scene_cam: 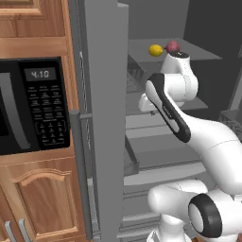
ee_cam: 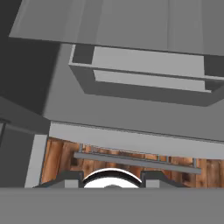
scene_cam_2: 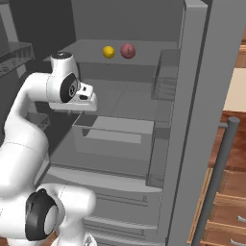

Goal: Grab the lemon and onion from the fridge, place them in the blender, close the lid, and turn on the blender to create a marinade.

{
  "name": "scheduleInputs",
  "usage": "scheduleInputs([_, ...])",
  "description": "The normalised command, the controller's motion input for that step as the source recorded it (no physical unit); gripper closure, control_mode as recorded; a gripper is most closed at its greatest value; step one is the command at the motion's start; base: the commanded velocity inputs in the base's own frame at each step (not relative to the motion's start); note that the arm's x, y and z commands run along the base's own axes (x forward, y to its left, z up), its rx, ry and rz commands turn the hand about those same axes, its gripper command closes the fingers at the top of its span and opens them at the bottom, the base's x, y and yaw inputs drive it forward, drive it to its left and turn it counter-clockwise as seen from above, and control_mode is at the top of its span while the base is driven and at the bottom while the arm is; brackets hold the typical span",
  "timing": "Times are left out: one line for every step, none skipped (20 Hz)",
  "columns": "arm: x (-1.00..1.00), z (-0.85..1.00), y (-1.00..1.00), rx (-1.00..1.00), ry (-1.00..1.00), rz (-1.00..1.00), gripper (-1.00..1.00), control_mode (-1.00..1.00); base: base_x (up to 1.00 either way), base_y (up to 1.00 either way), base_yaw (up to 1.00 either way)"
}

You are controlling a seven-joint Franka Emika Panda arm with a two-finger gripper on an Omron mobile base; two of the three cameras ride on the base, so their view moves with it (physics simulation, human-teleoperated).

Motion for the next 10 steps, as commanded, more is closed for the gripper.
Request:
scheduleInputs([0.0, 0.0, 0.0, 0.0, 0.0, 0.0, -1.0, -1.0, 0.0, 0.0, 0.0])
scheduleInputs([-0.01, 0.0, 0.0, 0.0, -0.1, 0.0, -1.0, -1.0, 0.0, 0.0, 0.0])
scheduleInputs([-0.11, 0.0, 0.0, 0.0, -0.22, 0.0, -1.0, -1.0, 0.0, 0.0, 0.0])
scheduleInputs([-0.1, 0.14, 0.0, 0.0, -0.29, 0.0, -1.0, -1.0, 0.0, 0.0, 0.0])
scheduleInputs([-0.11, 0.19, 0.0, 0.01, -0.38, 0.0, -1.0, -1.0, 0.0, 0.0, 0.0])
scheduleInputs([-0.14, 0.21, 0.0, 0.03, -0.43, 0.0, -1.0, -1.0, 0.0, 0.0, 0.0])
scheduleInputs([-0.17, 0.21, -0.04, 0.03, -0.45, 0.0, -1.0, -1.0, 0.0, 0.0, 0.0])
scheduleInputs([-0.14, 0.24, -0.06, 0.03, -0.44, 0.0, -1.0, -1.0, 0.0, 0.0, 0.0])
scheduleInputs([-0.15, 0.26, -0.11, 0.03, -0.44, 0.0, -1.0, -1.0, 0.0, 0.0, 0.0])
scheduleInputs([-0.13, 0.33, -0.14, 0.04, -0.44, 0.0, -1.0, -1.0, 0.0, 0.0, 0.0])
